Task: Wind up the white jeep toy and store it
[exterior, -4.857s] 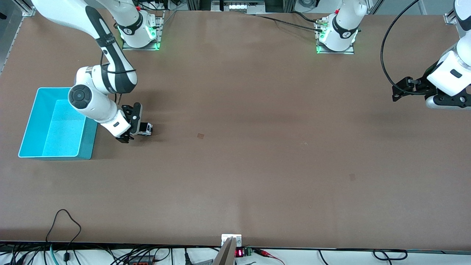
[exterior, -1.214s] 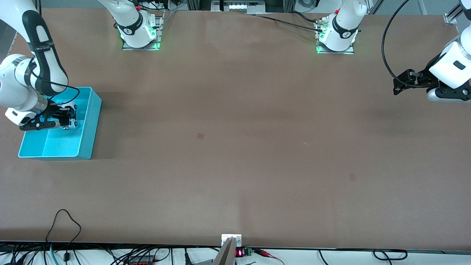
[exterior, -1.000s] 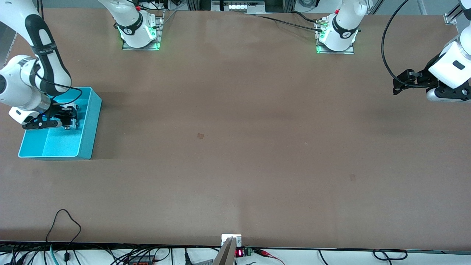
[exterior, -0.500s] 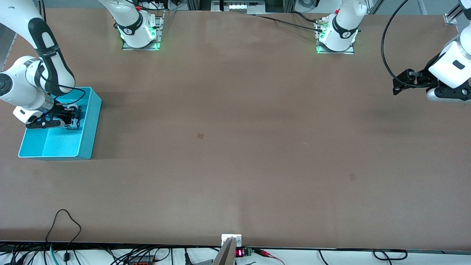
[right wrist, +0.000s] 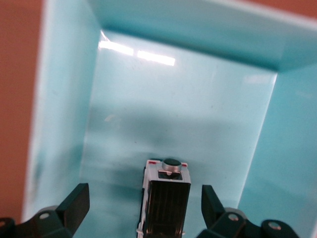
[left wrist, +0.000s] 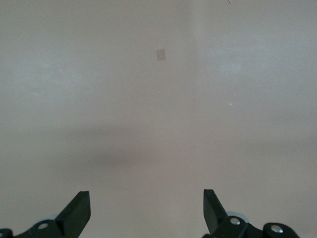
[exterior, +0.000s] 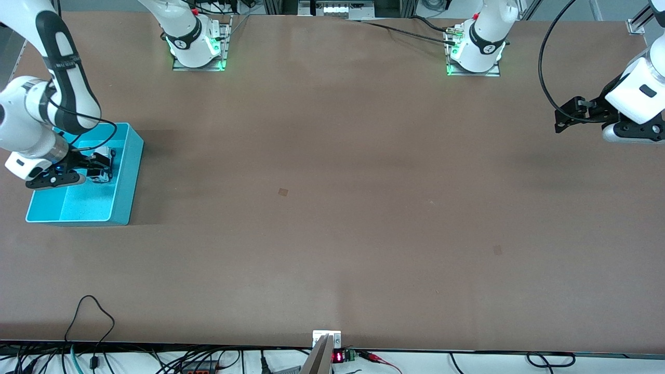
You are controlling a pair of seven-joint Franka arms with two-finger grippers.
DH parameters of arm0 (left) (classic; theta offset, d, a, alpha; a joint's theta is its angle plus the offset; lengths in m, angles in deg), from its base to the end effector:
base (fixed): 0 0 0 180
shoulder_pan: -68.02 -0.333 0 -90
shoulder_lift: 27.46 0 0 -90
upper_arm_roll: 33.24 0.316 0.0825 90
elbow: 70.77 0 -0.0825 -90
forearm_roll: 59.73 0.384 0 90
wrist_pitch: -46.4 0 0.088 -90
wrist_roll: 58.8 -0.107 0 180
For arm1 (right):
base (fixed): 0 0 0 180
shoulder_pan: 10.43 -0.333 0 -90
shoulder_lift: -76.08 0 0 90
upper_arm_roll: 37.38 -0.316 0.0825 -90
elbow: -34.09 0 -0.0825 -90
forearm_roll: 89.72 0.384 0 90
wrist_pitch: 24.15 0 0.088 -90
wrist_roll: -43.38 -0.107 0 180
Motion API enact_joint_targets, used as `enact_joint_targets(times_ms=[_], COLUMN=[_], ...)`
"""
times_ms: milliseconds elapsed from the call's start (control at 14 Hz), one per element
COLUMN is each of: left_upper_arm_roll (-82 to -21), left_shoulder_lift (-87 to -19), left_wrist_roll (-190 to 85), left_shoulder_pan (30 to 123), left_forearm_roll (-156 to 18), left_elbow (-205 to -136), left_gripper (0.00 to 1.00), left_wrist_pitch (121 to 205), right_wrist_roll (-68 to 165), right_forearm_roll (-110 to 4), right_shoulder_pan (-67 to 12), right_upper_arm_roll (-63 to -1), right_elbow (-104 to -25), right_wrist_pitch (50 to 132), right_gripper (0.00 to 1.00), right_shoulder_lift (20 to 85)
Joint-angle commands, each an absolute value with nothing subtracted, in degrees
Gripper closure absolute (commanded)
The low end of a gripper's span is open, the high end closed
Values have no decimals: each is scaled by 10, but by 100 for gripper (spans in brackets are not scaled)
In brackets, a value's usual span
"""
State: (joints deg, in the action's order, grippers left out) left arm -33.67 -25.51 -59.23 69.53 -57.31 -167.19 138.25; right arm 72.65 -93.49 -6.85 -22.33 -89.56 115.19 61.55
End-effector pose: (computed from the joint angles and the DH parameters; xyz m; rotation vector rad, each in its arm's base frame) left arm 0.5438 -0.0141 0.5931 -3.0970 0.0677 0.0700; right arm 0.5379 -0.1799 0.2867 3.0085 0.3689 -0.0289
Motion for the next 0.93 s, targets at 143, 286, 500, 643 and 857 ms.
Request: enact_joint_targets(times_ms=[143, 286, 500, 643, 857], left_upper_arm_roll=[-339, -339, -339, -340, -339], left_shoulder_lift=[-253, -253, -254, -253, -253], left_wrist_roll=[-592, -593, -593, -593, -593], left_shoulder_pan=[692, 693, 693, 693, 693], left_forearm_roll=[-575, -575, -575, -575, -575], left_elbow=[-1663, -1663, -1662, -1662, -1662], left_gripper=[0, 0, 0, 0, 0], left_wrist_pitch=[1370, 1371, 1373, 1371, 1373], right_wrist_roll=[713, 702, 657, 639, 635], right_forearm_roll=[-933, -932, -904, -898, -896], right_shoulder_pan=[-124, -139, -159, -175, -183], right_upper_arm_roll=[-223, -223, -223, -224, -223], right_elbow=[-823, -794, -739, -692, -658], right_wrist_pitch=[1011, 972, 900, 864, 828], right_gripper=[0, 0, 0, 0, 0], right_shoulder_lift=[670, 679, 690, 688, 701])
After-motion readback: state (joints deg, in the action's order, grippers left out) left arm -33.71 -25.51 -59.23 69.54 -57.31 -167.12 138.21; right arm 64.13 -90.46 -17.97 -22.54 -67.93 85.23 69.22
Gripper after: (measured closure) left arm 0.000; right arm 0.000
